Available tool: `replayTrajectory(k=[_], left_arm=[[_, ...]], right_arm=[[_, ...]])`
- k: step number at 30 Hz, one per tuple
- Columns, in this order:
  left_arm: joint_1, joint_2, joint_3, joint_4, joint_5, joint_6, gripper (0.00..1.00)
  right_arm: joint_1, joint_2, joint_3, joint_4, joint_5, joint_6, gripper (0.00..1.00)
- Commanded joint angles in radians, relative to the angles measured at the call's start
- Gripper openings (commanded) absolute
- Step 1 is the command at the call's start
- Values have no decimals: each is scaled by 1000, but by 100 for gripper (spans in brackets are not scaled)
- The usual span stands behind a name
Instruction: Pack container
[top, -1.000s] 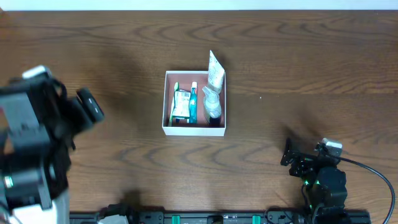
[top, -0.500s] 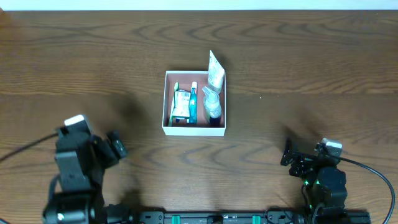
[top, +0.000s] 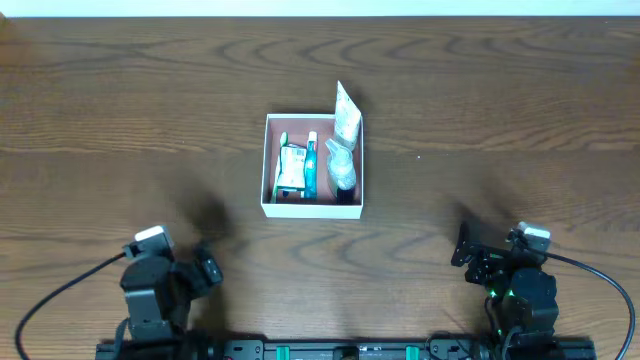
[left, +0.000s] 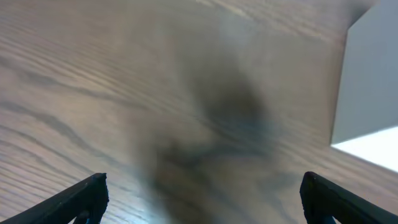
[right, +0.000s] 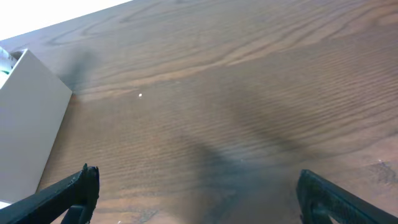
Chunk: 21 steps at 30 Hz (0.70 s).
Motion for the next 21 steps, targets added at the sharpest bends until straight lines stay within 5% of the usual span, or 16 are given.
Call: replayTrajectory(k=[1,21], left_arm=[[-4,-48,-45,15,8,5,98],[-4,-163,-204,41,5,6,98]], right_arm=[[-11,-8,-2,-1,-3,7,99],[-11,-8,-2,-1,-3,7,99]])
